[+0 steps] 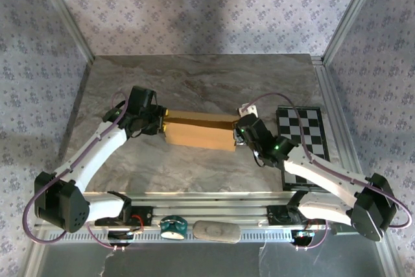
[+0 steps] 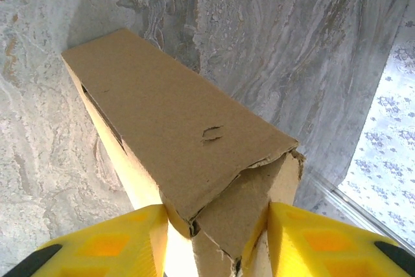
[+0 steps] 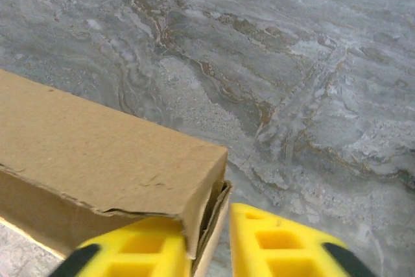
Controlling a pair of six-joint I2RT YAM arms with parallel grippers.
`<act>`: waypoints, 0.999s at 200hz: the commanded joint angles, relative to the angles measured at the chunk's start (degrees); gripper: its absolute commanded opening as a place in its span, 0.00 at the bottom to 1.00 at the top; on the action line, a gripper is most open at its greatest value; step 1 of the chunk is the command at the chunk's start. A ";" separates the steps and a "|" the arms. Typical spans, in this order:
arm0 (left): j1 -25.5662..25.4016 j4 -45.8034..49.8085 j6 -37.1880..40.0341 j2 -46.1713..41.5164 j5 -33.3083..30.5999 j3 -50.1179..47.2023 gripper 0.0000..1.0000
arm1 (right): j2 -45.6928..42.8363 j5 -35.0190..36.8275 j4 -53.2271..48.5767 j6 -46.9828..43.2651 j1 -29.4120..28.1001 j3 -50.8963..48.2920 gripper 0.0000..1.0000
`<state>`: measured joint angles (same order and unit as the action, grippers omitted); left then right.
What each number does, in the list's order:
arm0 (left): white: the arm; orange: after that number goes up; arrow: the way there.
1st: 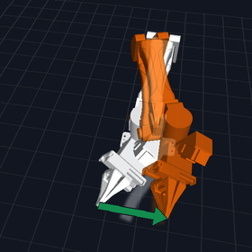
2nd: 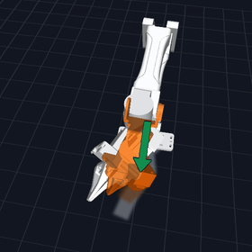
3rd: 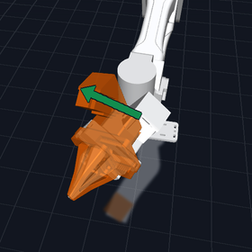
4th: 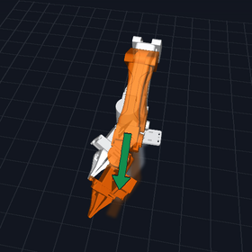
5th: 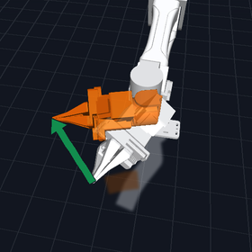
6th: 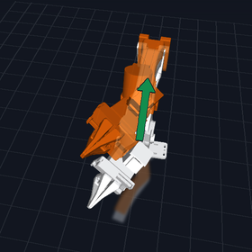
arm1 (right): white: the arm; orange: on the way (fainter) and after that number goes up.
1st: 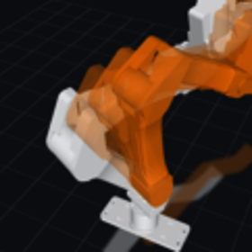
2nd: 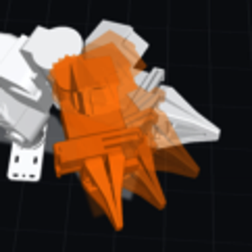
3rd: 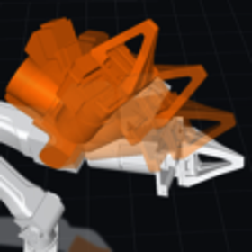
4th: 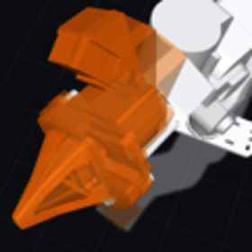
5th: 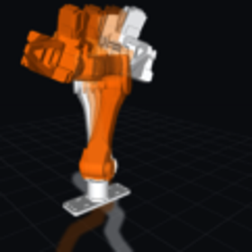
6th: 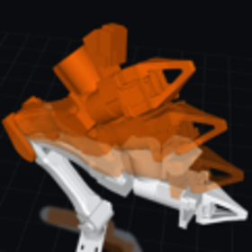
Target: Fold the paper box
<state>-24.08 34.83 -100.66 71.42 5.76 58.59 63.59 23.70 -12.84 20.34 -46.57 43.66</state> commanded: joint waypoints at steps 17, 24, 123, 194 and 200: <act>-0.71 5.44 -0.59 0.39 -0.68 -2.12 0.41 | -2.56 -5.38 -11.42 2.90 0.29 4.09 0.47; -0.65 5.46 -0.64 0.32 -0.62 -2.17 0.41 | -2.99 -6.43 -12.66 3.78 0.62 5.05 0.52; -0.94 5.57 -0.59 0.28 -1.05 -1.91 0.39 | 2.00 -38.42 -19.25 36.92 20.49 13.16 0.74; -1.10 5.71 -0.58 0.38 -0.93 -1.72 0.38 | 3.30 -49.94 -13.89 46.64 25.54 8.60 0.67; -1.15 5.70 -0.59 0.39 -0.91 -1.69 0.38 | 3.13 -50.11 -14.07 46.49 25.58 8.21 0.66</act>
<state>-24.56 34.83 -100.64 71.24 4.67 58.33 67.92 -22.00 -27.49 63.00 -21.63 53.58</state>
